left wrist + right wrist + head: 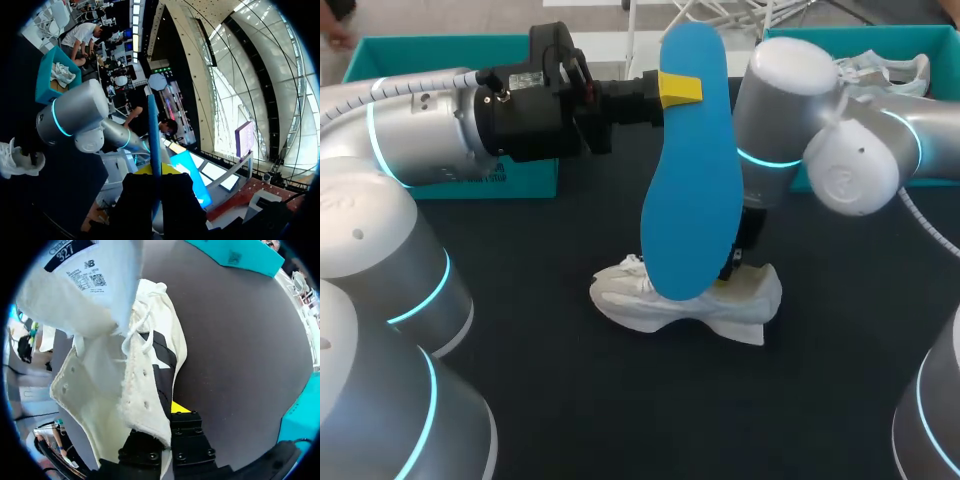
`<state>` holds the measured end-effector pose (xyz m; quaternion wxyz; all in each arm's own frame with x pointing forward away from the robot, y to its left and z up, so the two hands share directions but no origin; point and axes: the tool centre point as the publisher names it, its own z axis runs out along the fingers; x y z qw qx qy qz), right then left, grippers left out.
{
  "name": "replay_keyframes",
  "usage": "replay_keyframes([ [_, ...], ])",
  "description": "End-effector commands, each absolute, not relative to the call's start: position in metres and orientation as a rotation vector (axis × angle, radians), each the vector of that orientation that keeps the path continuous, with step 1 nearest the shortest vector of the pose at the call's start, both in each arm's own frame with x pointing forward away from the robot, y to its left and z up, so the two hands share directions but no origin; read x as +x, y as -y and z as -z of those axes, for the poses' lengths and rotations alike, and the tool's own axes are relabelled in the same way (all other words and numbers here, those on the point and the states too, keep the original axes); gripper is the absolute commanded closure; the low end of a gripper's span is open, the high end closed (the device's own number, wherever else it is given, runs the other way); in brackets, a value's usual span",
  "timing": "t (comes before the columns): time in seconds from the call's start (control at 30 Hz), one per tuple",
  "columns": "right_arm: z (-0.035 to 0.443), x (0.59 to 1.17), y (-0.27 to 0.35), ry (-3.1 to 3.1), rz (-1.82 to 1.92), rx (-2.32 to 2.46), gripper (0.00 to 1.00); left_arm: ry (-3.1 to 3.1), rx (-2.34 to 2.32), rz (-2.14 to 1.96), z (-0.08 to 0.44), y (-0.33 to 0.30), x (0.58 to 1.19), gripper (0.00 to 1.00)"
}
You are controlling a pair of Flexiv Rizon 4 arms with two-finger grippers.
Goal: Take the shoe out of the shoebox, open the shoe tongue, remove and reinsert the insole, then place the shoe into the shoebox
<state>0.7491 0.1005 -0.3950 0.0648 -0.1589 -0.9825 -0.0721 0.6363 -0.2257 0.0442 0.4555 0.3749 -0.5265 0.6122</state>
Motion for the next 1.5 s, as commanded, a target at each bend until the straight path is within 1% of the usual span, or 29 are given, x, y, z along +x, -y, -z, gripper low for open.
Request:
replay_keyframes([
  [0.03, 0.370, 0.728, -0.083, 2.739, 0.384, -1.081, 1.00, 1.298, 0.927, -1.512, -0.043, 0.225, 0.634, 1.00],
  [0.17, 0.362, 0.726, -0.089, 2.679, 0.380, -1.216, 1.00, 1.298, 0.927, -1.512, -0.043, 0.225, 0.634, 1.00],
  [0.73, 0.362, 0.729, -0.093, 2.664, 0.340, -1.216, 1.00, 1.298, 0.927, -1.512, -0.043, 0.225, 0.634, 1.00],
  [1.07, 0.369, 0.736, -0.115, 2.576, 0.522, -1.735, 1.00, 1.298, 0.927, -1.512, -0.043, 0.225, 0.634, 1.00],
  [1.27, 0.376, 0.729, -0.124, 2.501, 0.546, -1.879, 1.00, 1.298, 0.927, -1.512, -0.043, 0.225, 0.634, 1.00],
  [1.5, 0.382, 0.722, -0.129, 2.434, 0.566, -1.918, 1.00, 1.298, 0.927, -1.512, -0.043, 0.225, 0.634, 1.00],
])
